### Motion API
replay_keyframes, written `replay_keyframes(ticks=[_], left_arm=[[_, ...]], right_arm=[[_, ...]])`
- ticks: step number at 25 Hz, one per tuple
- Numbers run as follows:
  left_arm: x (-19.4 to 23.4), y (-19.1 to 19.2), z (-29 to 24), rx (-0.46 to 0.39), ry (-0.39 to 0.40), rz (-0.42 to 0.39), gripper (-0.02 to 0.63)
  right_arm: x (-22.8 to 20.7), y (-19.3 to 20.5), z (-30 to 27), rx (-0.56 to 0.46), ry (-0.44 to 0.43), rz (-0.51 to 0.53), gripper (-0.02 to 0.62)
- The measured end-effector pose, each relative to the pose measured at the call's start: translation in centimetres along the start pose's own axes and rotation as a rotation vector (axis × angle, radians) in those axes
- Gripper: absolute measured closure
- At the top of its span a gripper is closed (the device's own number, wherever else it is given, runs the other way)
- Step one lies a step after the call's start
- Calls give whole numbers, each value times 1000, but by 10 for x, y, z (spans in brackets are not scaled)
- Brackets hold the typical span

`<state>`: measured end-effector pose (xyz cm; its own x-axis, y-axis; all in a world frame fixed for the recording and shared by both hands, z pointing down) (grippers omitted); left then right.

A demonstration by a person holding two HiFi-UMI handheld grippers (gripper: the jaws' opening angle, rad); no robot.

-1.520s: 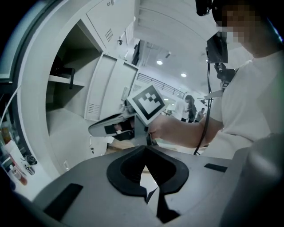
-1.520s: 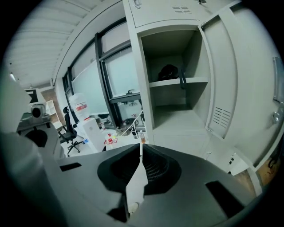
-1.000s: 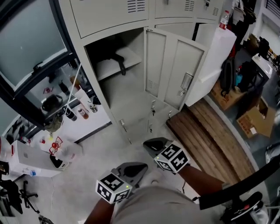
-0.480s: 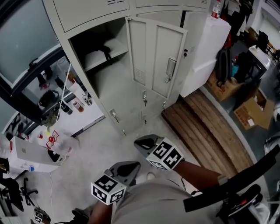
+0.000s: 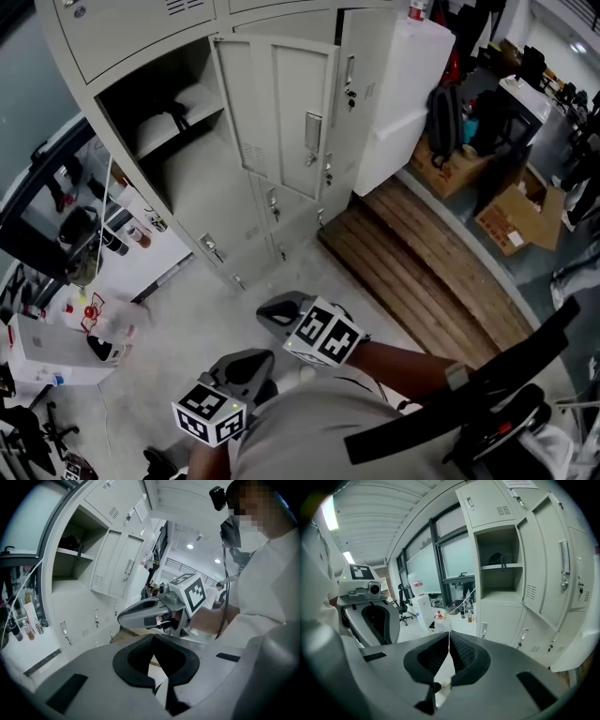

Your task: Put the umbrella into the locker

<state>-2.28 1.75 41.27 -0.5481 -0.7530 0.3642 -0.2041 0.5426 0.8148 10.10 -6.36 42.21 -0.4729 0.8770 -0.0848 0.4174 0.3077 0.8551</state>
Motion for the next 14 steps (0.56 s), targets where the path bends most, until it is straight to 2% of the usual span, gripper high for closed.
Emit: replay_keyframes(ticks=[14], left_arm=[[-16,6,-19,32,0,18,597]], right_arm=[[-7,19,24,5,-3,-24,578]])
Point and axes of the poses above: the fingertips, and each gripper's own axes: z backward along the fingers, x to its left, y out of its underside, the point moved 9 cm from there along z, backward along the fingers, and after that the axes turned 2 degrees about z, right-handed, at the moved point
